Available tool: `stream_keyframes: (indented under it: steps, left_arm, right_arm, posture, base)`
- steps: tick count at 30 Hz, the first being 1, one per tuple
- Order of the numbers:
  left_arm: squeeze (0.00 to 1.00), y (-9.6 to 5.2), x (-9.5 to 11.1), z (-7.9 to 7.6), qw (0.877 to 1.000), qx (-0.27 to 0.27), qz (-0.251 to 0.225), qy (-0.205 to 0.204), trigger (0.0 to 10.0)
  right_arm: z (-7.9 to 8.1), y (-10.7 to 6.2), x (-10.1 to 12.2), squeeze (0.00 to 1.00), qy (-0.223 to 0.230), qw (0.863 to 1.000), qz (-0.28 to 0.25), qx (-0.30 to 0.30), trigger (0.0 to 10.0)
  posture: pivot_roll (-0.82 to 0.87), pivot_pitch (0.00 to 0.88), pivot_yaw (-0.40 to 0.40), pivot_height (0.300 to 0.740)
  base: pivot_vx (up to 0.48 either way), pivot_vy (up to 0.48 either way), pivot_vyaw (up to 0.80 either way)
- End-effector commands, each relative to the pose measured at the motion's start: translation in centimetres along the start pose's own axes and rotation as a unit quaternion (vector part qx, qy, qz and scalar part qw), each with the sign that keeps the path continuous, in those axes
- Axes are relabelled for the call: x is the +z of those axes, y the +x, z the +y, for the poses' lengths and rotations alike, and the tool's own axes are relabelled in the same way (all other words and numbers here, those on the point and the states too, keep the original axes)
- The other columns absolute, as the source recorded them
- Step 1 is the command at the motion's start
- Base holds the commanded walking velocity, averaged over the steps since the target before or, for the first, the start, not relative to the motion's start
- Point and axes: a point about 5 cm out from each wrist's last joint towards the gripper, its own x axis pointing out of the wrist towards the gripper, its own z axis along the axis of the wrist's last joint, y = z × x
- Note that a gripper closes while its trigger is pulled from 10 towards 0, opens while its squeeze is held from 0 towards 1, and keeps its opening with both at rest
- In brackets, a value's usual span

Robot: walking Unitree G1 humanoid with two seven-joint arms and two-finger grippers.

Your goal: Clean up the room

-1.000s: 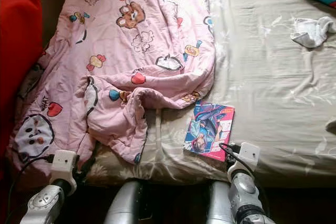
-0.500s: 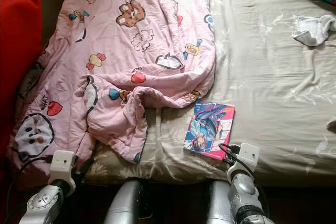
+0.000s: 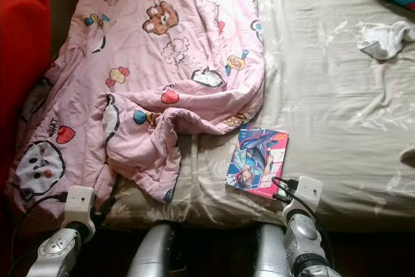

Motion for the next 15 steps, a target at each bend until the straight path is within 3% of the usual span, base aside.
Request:
stream_keyframes:
  steps: [1, 4, 6, 7, 8, 9, 15]
  left_arm:
    - [0.0, -0.5, -1.6, 0.2, 0.999, 0.016, 0.031, -0.001, 10.0]
    - [0.0, -0.2, -1.7, -0.1, 0.999, 0.029, 0.038, -0.015, 10.0]
    - [0.0, -0.1, -2.1, -0.4, 0.998, 0.036, 0.049, -0.026, 10.0]
    - [0.0, -0.1, -2.3, -0.4, 0.997, 0.039, 0.054, -0.029, 10.0]
    - [0.0, -0.2, -2.5, -0.5, 0.997, 0.042, 0.057, -0.031, 10.0]
    - [0.0, -0.2, -2.7, -0.5, 0.997, 0.046, 0.061, -0.032, 10.0]
    - [0.0, -0.5, -3.8, -0.8, 0.994, 0.058, 0.084, -0.043, 10.0]
  right_arm:
    - [-0.4, -0.4, -1.2, 0.0, -0.013, 1.0, 0.01, -0.004, 0.0]
    - [-0.8, -0.4, -0.7, 0.0, 0.006, 1.0, -0.015, -0.007, 0.0]
    - [-1.4, -0.7, -0.4, 0.0, -0.017, 0.999, -0.045, -0.005, 0.0]
    - [-1.6, -0.8, -0.5, 0.0, -0.024, 0.998, -0.053, -0.004, 2.8]
    - [-1.8, -0.9, -0.7, 0.0, -0.025, 0.998, -0.057, -0.003, 8.2]
    - [-2.0, -1.1, -0.9, 0.0, -0.023, 0.998, -0.06, 0.0, 10.0]
    - [-2.4, -2.1, -3.5, 0.0, -0.037, 0.999, -0.026, 0.018, 10.0]
  posture:
    - [0.05, 0.156, 0.103, 0.642]
    - [0.04, 0.132, 0.088, 0.642]
    - [0.01, 0.096, 0.064, 0.642]
    - [0.0, 0.088, 0.057, 0.642]
    - [-0.01, 0.076, 0.05, 0.642]
    - [-0.02, 0.064, 0.044, 0.642]
    - [-0.05, 0.016, 0.026, 0.642]
  base:
    - [0.0, 0.0, 0.0]
    - [0.0, 0.0, 0.0]
    - [0.0, 0.0, 0.0]
    - [0.0, 0.0, 0.0]
    - [0.0, 0.0, 0.0]
    - [0.0, 0.0, 0.0]
    - [0.0, 0.0, 0.0]
